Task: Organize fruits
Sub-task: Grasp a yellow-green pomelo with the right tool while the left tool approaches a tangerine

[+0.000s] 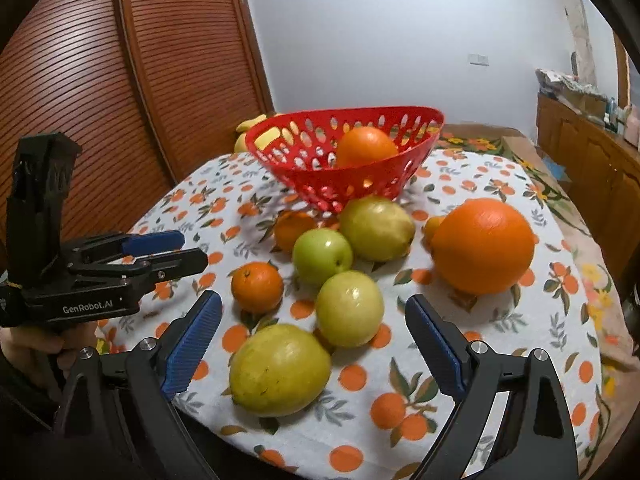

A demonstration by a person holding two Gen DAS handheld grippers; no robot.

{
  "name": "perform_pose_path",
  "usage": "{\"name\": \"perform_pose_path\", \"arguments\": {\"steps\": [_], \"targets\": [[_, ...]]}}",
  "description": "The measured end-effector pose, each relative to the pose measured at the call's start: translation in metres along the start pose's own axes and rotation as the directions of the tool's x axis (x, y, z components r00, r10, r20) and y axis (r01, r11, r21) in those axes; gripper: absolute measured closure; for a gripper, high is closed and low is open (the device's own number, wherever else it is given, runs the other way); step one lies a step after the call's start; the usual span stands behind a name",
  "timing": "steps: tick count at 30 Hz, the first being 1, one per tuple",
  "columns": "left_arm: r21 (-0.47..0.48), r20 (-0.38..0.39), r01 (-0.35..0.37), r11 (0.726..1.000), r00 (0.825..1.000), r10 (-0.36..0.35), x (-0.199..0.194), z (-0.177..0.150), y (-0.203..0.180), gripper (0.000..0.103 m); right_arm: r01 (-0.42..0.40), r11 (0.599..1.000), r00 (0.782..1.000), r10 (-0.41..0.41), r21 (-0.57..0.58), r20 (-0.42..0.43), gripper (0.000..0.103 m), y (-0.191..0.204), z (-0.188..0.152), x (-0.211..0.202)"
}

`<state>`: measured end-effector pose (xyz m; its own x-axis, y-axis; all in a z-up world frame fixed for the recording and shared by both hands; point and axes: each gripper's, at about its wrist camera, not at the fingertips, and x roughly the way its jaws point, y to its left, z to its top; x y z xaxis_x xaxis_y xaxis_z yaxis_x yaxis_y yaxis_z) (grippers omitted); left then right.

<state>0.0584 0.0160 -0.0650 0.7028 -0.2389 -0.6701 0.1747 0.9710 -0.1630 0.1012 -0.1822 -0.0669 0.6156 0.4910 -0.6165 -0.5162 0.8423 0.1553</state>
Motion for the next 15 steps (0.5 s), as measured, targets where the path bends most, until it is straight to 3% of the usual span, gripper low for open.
{"name": "perform_pose_path", "arguments": {"steps": [15], "targets": [[-0.020,-0.020,0.018,1.000,1.000,-0.018,0.008,-0.009,-0.002,0.047,-0.035,0.999,0.997,0.036,0.013,-0.070,0.009,0.008,-0.023,0.018]]}}
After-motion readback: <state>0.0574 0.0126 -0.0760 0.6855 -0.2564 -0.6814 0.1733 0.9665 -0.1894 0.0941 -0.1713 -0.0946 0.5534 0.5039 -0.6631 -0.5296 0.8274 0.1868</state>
